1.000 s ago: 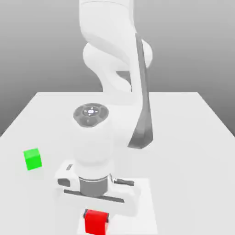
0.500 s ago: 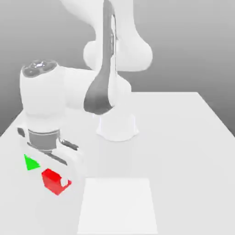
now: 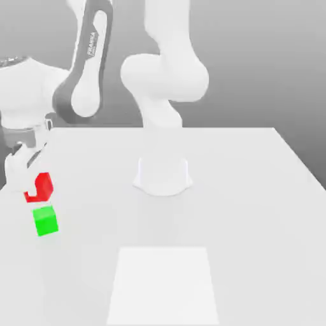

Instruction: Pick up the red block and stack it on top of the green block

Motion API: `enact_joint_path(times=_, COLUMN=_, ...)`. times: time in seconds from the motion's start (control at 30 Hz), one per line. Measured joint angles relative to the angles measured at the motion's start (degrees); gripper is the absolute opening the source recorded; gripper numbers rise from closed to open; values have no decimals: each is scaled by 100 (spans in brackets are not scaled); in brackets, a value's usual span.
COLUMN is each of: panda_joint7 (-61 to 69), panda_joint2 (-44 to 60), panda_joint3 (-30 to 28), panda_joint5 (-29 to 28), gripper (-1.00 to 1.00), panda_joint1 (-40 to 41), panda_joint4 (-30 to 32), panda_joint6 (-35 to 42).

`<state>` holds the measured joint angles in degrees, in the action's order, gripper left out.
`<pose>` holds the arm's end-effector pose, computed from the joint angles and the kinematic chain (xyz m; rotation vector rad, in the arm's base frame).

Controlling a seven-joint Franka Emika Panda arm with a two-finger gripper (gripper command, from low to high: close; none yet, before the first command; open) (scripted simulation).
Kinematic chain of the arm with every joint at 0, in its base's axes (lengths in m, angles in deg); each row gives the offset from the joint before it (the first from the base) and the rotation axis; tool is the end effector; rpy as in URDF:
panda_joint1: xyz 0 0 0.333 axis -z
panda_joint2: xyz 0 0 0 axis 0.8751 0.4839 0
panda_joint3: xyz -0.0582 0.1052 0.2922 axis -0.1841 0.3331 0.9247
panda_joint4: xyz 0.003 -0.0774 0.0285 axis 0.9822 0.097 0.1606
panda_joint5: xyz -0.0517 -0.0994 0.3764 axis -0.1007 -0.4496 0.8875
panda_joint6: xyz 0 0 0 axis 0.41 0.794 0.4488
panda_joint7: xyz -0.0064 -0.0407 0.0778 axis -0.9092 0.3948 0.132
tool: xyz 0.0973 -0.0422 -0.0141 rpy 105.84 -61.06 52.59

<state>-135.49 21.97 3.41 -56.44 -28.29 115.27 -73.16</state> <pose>0.2159 -0.3004 0.2054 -1.2023 2.8990 -0.0009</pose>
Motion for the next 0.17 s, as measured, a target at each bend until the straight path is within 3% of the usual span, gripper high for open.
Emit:
enact_joint_path(times=0.03, panda_joint7=176, panda_joint2=216, panda_joint3=81, panda_joint5=254, gripper=-100, panda_joint1=21, panda_joint4=-8, panda_joint6=-193)
enact_joint_path(times=0.07, panda_joint7=366, panda_joint2=422, panda_joint3=214, panda_joint5=523, gripper=100, panda_joint1=80, panda_joint4=-19, panda_joint6=-373)
enact_joint_path(times=0.17, panda_joint7=366, panda_joint2=422, panda_joint3=214, panda_joint5=522, gripper=100, panda_joint1=79, panda_joint4=-19, panda_joint6=-373)
